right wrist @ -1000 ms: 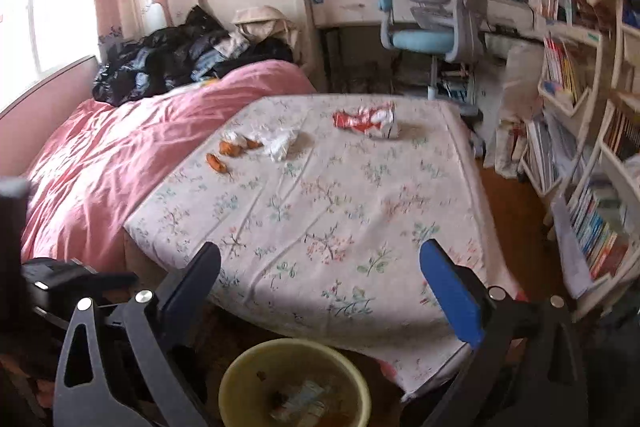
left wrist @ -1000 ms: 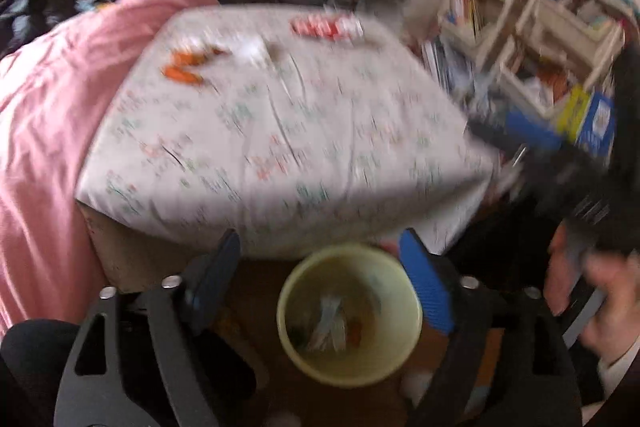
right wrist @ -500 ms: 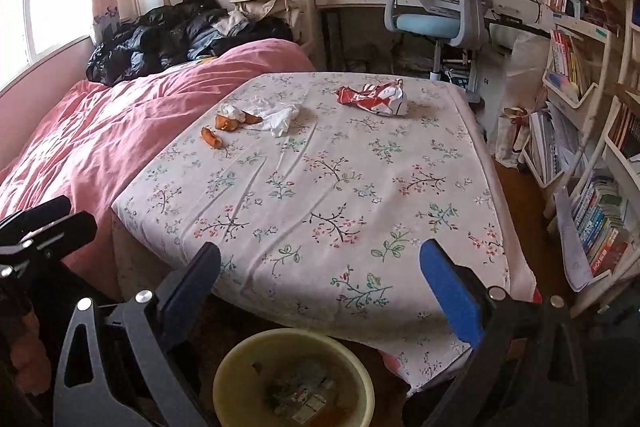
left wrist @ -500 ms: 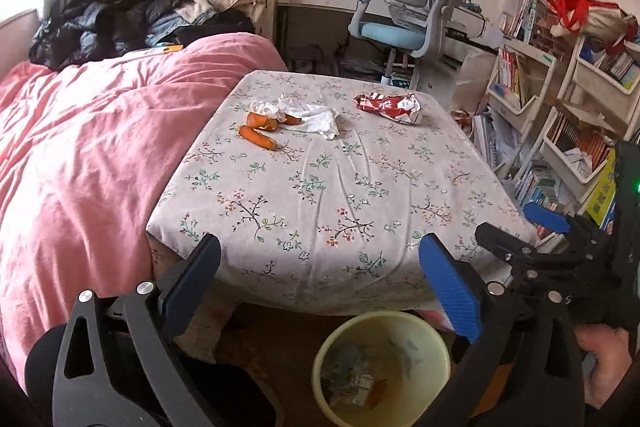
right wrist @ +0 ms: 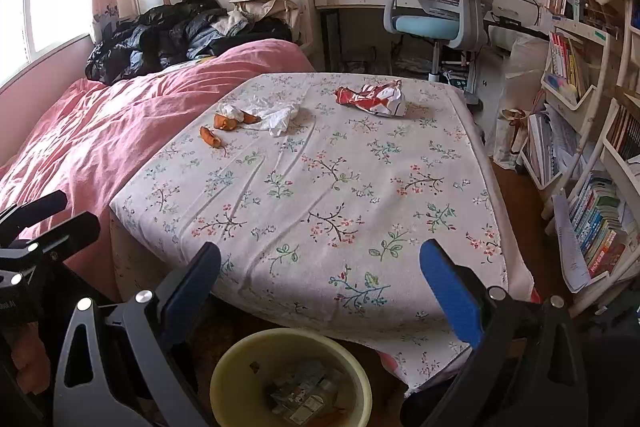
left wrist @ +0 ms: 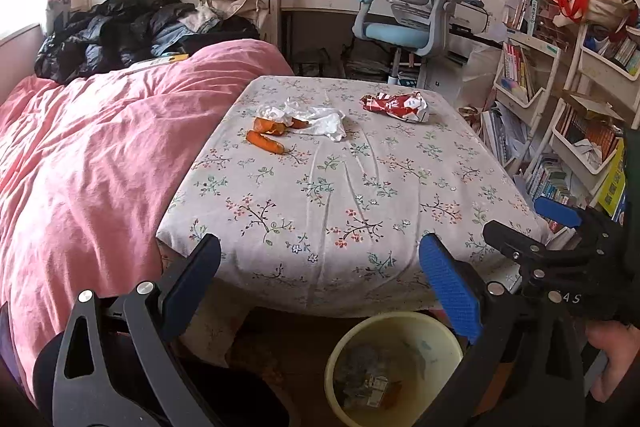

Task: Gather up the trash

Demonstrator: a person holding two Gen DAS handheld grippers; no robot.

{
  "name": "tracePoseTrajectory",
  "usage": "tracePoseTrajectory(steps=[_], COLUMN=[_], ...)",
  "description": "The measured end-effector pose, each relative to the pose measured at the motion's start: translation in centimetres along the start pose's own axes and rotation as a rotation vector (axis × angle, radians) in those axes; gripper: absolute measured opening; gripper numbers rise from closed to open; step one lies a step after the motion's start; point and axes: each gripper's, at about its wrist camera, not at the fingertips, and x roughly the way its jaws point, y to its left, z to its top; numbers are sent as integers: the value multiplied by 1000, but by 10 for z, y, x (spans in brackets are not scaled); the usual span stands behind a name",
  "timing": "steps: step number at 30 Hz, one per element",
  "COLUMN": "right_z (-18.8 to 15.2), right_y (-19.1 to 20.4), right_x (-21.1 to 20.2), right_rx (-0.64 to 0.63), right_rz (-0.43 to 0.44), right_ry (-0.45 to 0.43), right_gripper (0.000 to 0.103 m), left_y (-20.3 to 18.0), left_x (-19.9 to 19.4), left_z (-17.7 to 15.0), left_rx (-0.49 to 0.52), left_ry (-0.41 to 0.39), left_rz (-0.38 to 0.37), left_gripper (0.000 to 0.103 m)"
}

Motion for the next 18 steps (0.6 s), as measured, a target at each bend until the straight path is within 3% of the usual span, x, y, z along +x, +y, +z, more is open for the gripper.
tracePoseTrajectory(steps=[18], right_z=[-1], right_y=[5], right_x=[3], right_rx=[-29], right_rz=[-10], right_ry=[2], right_gripper=[96], left_y=[4], left_x=[-1], left_z=[1], left_rx=[-14], left_ry=[-4], left_rz=[4], left_gripper=[96])
